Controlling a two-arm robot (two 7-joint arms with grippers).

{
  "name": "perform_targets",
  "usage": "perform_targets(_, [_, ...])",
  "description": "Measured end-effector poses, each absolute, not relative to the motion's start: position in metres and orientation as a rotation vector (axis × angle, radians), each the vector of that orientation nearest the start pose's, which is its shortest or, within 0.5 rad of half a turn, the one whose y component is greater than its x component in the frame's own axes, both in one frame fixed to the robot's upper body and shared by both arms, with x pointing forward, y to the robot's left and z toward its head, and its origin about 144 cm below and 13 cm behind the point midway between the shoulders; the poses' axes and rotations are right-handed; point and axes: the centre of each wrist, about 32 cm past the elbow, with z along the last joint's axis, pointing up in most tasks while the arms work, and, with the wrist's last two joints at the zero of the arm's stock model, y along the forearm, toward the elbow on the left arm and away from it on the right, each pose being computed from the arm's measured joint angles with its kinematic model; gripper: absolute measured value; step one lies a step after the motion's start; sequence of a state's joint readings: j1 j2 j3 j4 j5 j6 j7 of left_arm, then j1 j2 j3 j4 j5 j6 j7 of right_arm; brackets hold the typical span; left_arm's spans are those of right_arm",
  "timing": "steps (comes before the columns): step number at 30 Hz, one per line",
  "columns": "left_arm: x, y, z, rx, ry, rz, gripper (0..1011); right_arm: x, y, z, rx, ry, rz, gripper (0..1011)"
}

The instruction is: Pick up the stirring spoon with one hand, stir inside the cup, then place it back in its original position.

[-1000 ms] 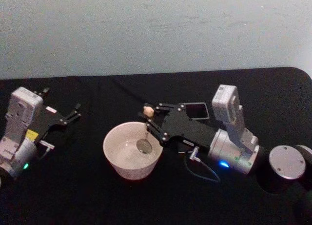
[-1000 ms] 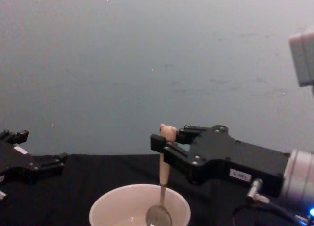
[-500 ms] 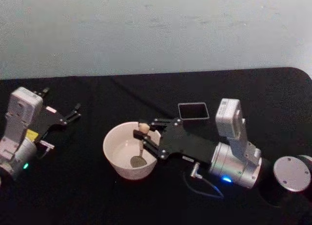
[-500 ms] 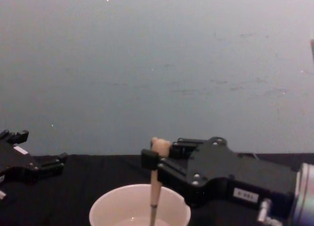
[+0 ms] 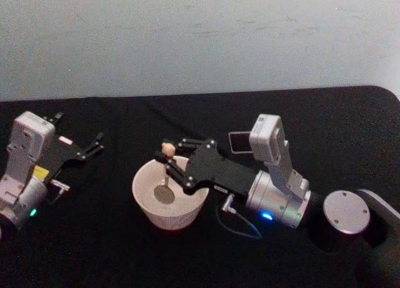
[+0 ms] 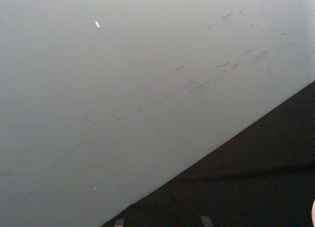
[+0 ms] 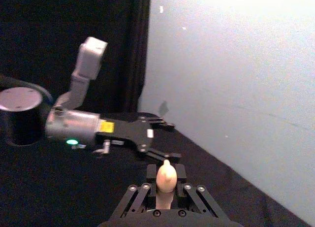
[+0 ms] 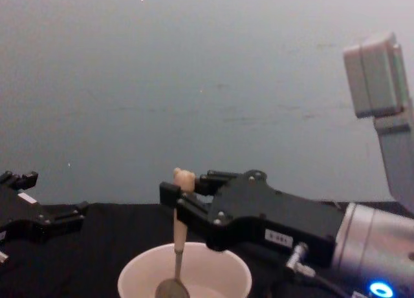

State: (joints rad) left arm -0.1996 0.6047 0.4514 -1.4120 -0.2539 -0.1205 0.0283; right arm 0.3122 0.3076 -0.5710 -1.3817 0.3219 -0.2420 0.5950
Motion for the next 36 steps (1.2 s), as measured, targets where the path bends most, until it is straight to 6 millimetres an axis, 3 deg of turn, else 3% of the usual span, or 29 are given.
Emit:
perform_targets(7, [0.489,0.310,1.140,0.304,-0.285,1.248,1001,0.519,-0.172,1.150,0.029,-0.205,-0.541,214])
perform_targets(23, [0.489,0.310,1.140,0.305,-0.285,1.248,1001,0.520,-0.182,1.150,0.024,-0.209,-0.566,214])
perform_targets(36, [0.489,0.310,1.140,0.304,-0.285,1.248,1001,0.506,-0.199,1.150,0.014,-0.193,-0.550,214])
